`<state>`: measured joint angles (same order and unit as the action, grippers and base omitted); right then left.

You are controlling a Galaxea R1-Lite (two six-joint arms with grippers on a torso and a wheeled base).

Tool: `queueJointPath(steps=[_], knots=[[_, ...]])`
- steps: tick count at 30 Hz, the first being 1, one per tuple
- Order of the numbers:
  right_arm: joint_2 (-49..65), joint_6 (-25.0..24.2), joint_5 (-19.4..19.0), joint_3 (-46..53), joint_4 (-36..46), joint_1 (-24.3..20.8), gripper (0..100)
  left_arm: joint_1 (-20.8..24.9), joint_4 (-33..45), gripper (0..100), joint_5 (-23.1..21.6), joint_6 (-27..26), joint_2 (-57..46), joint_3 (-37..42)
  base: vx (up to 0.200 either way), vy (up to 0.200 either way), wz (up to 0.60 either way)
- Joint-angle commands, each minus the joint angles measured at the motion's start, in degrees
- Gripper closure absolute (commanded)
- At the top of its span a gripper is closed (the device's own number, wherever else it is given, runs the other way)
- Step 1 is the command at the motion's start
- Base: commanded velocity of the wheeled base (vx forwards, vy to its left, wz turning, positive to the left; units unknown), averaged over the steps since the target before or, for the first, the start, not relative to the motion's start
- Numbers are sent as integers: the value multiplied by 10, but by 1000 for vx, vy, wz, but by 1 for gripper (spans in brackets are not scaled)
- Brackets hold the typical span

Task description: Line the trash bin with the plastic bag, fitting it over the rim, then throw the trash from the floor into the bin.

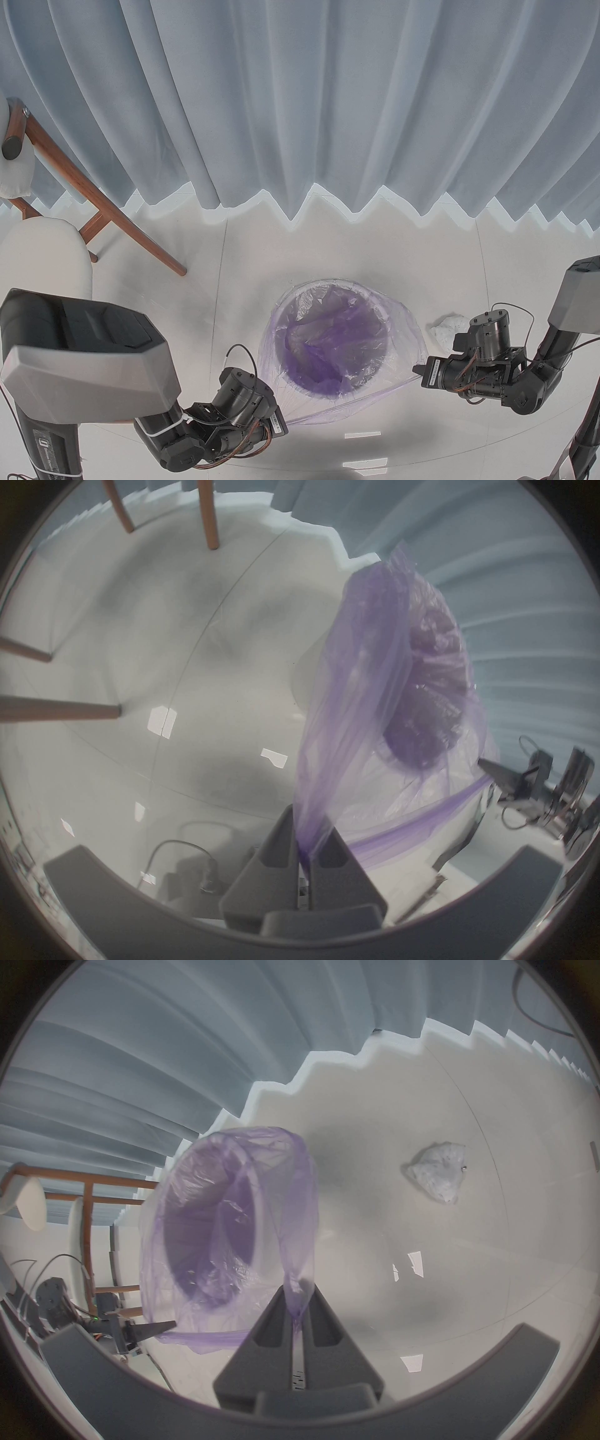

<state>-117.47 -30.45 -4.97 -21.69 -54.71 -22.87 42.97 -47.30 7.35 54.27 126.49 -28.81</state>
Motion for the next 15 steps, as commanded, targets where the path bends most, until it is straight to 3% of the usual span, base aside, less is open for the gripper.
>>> queueJointPath(steps=[1, 6, 8, 15], knots=[[-57, 5, 23, 2, -7, -8, 100, 4, 3, 100, 19, -32, 34, 6, 0, 0, 0], [-95, 7, 36, -10, -46, -9, 100, -3, -10, 100, 57, -76, 63, -1, 0, 0, 0], [-124, 11, 59, -16, -70, -9, 100, -6, -13, 100, 69, -108, 71, -17, 0, 0, 0], [-175, 22, 80, -61, -95, -9, 100, -23, -13, 100, 72, -167, 106, -55, 0, 0, 0]])
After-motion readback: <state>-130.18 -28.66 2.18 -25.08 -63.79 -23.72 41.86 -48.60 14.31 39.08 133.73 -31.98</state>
